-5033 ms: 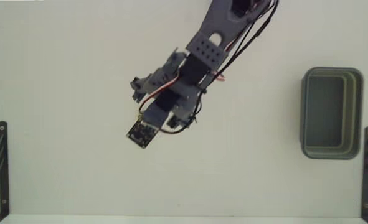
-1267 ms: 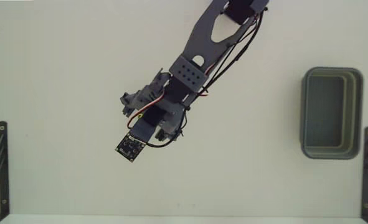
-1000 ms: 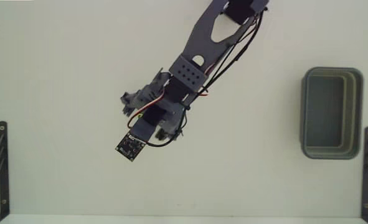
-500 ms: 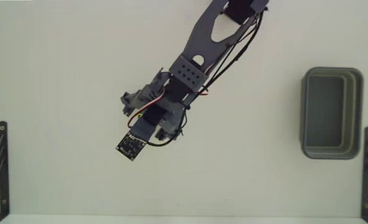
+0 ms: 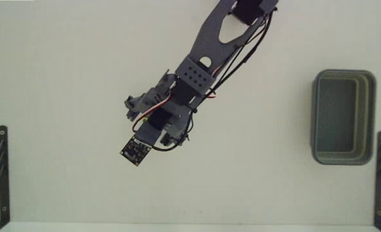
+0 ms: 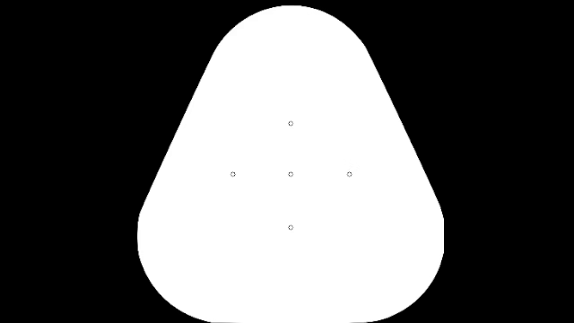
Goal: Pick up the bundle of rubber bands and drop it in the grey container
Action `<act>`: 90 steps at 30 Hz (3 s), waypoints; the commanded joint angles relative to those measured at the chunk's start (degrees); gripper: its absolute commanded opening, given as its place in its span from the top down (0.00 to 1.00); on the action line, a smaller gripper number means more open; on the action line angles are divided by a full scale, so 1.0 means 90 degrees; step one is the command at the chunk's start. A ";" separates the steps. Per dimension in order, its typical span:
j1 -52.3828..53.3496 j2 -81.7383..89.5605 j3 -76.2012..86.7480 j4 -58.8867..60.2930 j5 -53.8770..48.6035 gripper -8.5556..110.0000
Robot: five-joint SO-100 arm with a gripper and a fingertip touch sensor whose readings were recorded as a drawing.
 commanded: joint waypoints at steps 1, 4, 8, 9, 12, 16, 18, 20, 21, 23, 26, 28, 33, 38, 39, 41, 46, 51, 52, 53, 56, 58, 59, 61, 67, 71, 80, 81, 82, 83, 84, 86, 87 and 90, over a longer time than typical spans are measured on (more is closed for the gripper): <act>0.0131 0.0183 0.0049 -0.0061 0.0029 0.00; 0.0131 0.0183 0.0049 -0.0061 0.0029 0.00; 0.0131 0.0181 0.0060 -0.0075 0.0029 0.00; 0.0131 0.0179 0.0066 -0.0082 0.0029 0.00; 0.0131 0.0175 0.0085 -0.0106 0.0029 0.00; 0.0131 0.0164 0.0131 -0.0163 0.0029 0.00; 0.0131 0.0159 0.0152 -0.0190 0.0029 0.00; 0.0131 0.0153 0.0172 -0.0214 0.0029 0.00; 0.0131 0.0152 0.0176 -0.0219 0.0029 0.00; 0.0131 0.0152 0.0178 -0.0221 0.0029 0.00; 0.0131 0.0152 0.0178 -0.0221 0.0029 0.00; 0.0131 0.0152 0.0178 -0.0221 0.0029 0.00; 0.0131 0.0152 0.0178 -0.0221 0.0029 0.00; 0.0131 0.0152 0.0178 -0.0221 0.0029 0.01; 0.0131 0.0152 0.0178 -0.0221 0.0029 0.01; 0.0131 0.0152 0.0178 -0.0221 0.0029 0.02; 0.0131 0.0152 0.0178 -0.0221 0.0029 0.03; 0.0131 0.0152 0.0178 -0.0221 0.0029 0.04; 0.0131 0.0152 0.0178 -0.0221 0.0029 0.04; 0.0131 0.0152 0.0178 -0.0221 0.0029 0.04; 0.0131 0.0152 0.0178 -0.0221 0.0029 0.05; 0.0131 0.0152 0.0178 -0.0221 0.0029 0.05; 0.0131 0.0152 0.0178 -0.0221 0.0029 0.06; 0.0131 0.0152 0.0178 -0.0221 0.0029 0.06; 0.0131 0.0152 0.0178 -0.0221 0.0029 0.07; 0.0131 0.0152 0.0178 -0.0221 0.0029 0.08; 0.0131 0.0152 0.0178 -0.0221 0.0029 0.10; 0.0131 0.0152 0.0178 -0.0221 0.0029 0.10; 0.0131 0.0152 0.0178 -0.0221 0.0029 0.10; 0.0131 0.0152 0.0178 -0.0221 0.0029 0.11; 0.0131 0.0152 0.0178 -0.0221 0.0029 0.11; 0.0131 0.0152 0.0178 -0.0221 0.0029 0.11; 0.0131 0.0152 0.0178 -0.0221 0.0029 0.12; 0.0131 0.0152 0.0178 -0.0221 0.0029 0.12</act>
